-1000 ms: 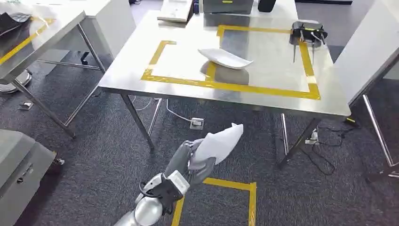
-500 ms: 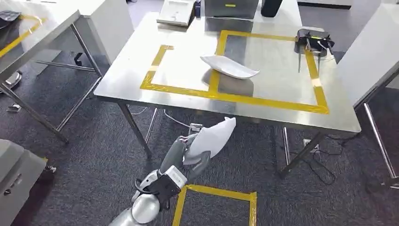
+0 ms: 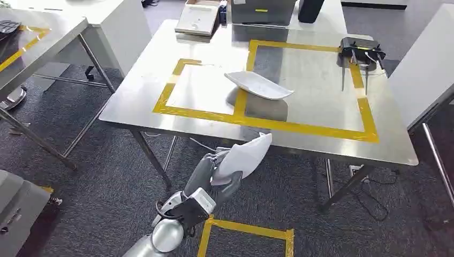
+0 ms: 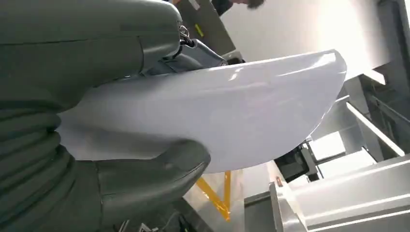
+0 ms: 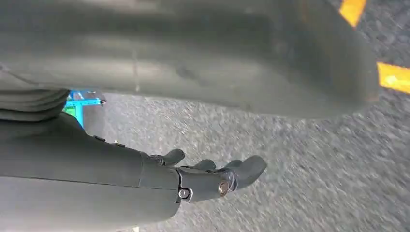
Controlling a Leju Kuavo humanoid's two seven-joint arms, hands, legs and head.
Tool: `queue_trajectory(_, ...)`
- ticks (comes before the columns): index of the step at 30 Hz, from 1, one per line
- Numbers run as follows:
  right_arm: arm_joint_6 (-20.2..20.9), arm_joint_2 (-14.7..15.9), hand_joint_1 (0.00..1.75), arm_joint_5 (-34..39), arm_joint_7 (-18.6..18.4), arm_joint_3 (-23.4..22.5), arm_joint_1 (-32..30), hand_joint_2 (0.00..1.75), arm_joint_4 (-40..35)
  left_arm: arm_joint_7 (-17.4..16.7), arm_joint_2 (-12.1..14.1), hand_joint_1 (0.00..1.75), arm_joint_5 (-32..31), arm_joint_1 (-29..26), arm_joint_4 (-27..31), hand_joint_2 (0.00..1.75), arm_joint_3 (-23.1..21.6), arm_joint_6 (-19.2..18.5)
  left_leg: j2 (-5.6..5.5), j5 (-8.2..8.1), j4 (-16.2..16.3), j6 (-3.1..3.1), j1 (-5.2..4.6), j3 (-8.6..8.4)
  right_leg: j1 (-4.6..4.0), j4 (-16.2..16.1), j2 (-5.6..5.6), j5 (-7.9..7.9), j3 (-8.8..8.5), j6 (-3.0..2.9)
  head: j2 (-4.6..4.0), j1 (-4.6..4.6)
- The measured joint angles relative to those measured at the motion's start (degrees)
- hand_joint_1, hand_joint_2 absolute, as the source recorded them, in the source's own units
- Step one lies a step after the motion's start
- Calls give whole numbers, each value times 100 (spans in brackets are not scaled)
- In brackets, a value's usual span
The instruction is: Take the parts from the cabinet and place them on the table.
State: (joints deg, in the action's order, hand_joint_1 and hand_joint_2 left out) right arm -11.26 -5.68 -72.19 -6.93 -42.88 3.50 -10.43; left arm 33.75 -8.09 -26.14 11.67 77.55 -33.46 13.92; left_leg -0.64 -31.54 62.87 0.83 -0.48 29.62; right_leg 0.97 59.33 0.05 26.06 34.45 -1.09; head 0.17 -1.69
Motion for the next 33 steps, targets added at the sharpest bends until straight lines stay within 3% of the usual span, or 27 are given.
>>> queue_trajectory(1, -4, 4, 0, 0, 11, 0, 6, 0, 0, 2, 0, 175, -9, 18, -4, 175, 0, 0, 15, -24, 458, 18, 12, 289, 1, -3, 3, 33, -21, -23, 0, -24)
queue_trajectory(3, -13, 7, 0, -7, 37, 0, 14, 0, 0, 7, 11, 175, -15, -4, -31, 175, 0, 18, 30, -423, 1232, 50, 33, 862, 1, -3, 4, 110, -69, -34, 0, -22)
queue_trajectory(4, -15, 7, 0, -18, 39, 0, 10, 0, 0, 15, 20, 175, -20, -27, -50, 175, 0, 26, 32, -598, 1425, 53, 35, 1058, 1, -3, 7, 156, -120, -33, 0, -24)
queue_trajectory(5, -13, 7, 0, -20, 37, 0, 7, 0, 0, 24, 26, 175, -24, -40, -68, 175, 0, 35, 33, -580, 1384, 48, 38, 1130, 1, -4, 11, 202, -182, -29, 0, -24)
queue_trajectory(6, -13, 4, 0, -26, 37, 0, 0, 0, 0, 31, 31, 175, -24, -46, -83, 175, 0, 37, 33, -399, 1125, 39, 38, 1096, 1, -4, 16, 255, -256, -21, 0, -22)
queue_trajectory(8, -13, 2, 0, -35, 13, 0, 5, 0, 0, 48, 31, 175, -28, -44, -90, 175, 0, 55, 37, 301, 196, -9, 36, 832, 1, -6, 18, 363, -404, 2, 0, -24)
queue_trajectory(9, -13, -2, 0, -39, -9, 0, 5, 0, 0, 50, 35, 175, -28, -43, -96, 175, 0, 68, 57, 699, -211, -49, 32, 755, -1, -15, 20, 409, -391, 26, 0, -26)
queue_trajectory(10, -11, -2, 0, -42, -18, 0, 18, 0, 0, 53, 37, 175, -28, -38, -109, 175, 0, 72, 63, 511, -226, -74, -3, 787, -25, 10, 42, 448, -454, 65, 0, -26)
queue_trajectory(11, -11, -2, 0, -44, -29, 0, 36, 0, 0, 50, 37, 175, -31, -45, -116, 175, -2, 74, 62, 496, -228, -111, -3, 750, -26, -23, 28, 495, -445, 116, 0, -19)
queue_trajectory(12, -4, 0, 0, -44, -26, 0, 32, 0, 0, 48, 39, 175, -42, -49, -116, 175, -2, 94, 45, 590, -289, -166, 12, 726, -31, 43, 30, 446, -501, 162, 0, -24)
queue_trajectory(14, 2, 9, 0, -42, -9, 0, 31, 0, 0, 31, 28, 175, -103, -45, -120, 175, 0, 184, 34, 595, -309, -234, 39, 591, -29, 55, 18, 473, -525, 210, 0, -24)
queue_trajectory(15, 2, 9, 0, -39, 4, 0, 38, 0, 0, 2, 31, 175, -133, -41, -122, 175, 0, 236, 41, 575, -316, -263, 44, 537, -25, 254, 18, 501, -446, 225, 0, -13)
queue_trajectory(16, 4, 7, 0, -42, 6, 0, 47, 0, 0, -9, 28, 175, -151, -34, -122, 175, 2, 262, 40, 543, -316, -300, 44, 519, -26, 608, 16, 579, -226, 246, 0, 5)
queue_trajectory(19, 2, 4, 0, -37, 13, 0, 46, 0, 0, -68, 39, 175, -229, -57, -159, 175, 0, 380, 29, 433, -315, -337, 11, 443, -27, 1678, 16, 1091, 542, 281, 0, 9)
queue_trajectory(20, 2, 4, 0, -33, 6, 0, 37, 0, 0, -99, 48, 175, -282, -61, -177, 175, 2, 440, 17, 393, -315, -339, 4, 395, -29, 1701, 17, 1063, 641, 262, 0, 7)
queue_trajectory(21, 2, 4, 0, -33, 6, 0, 21, 0, 0, -142, 53, 175, -334, -63, -199, 175, 2, 498, 0, 348, -315, -335, -2, 335, -35, 1500, 17, 899, 627, 248, 0, 11)
queue_trajectory(22, 2, 4, 0, -31, 6, 0, 15, 0, 0, -168, 57, 175, -380, -62, -214, 175, 9, 551, -13, 296, -315, -320, -8, 260, -42, 1086, 17, 603, 512, 223, 0, 11)
queue_trajectory(24, 0, 7, 0, -31, 9, 0, 13, 0, 0, -270, 70, 175, -527, -51, -244, 175, 49, 725, -4, 183, -316, -284, -12, 110, -78, 69, 13, -135, 196, 133, 0, 16)
queue_trajectory(26, 2, 2, 0, -28, 6, -2, 19, 0, 0, -365, 94, 175, -638, -16, -295, 175, 131, 870, -12, 123, -319, -211, -19, 88, -140, 73, 14, 201, 172, 101, 0, 20)
queue_trajectory(27, 0, 2, 0, -28, 2, -2, 10, 0, 0, -415, 107, 175, -692, 8, -321, 175, 176, 930, -10, 95, -322, -169, -16, 62, -144, 47, 10, -14, 138, 73, 0, 18)
queue_trajectory(29, -2, 2, 0, -26, -20, -2, -12, 0, 0, -578, 138, 175, -932, 115, -416, 175, 274, 1137, -15, 114, -226, -115, -27, -14, -95, 20, 16, 34, 33, -3, 0, 15)
queue_trajectory(31, -15, -13, 0, -15, -20, -7, -5, 0, 0, -923, 177, 175, -1490, 386, -705, 175, 502, 1620, 18, 32, 119, -45, -16, 181, -71, -21, -5, 56, -57, -53, 0, -24)
queue_trajectory(33, -24, -15, 0, -2, -18, -22, 11, 0, 0, -1540, 227, 175, -2440, 756, -1135, 175, 897, 2204, 26, -272, 892, 25, 38, 692, -69, -19, -4, 90, -82, -96, 0, -24)
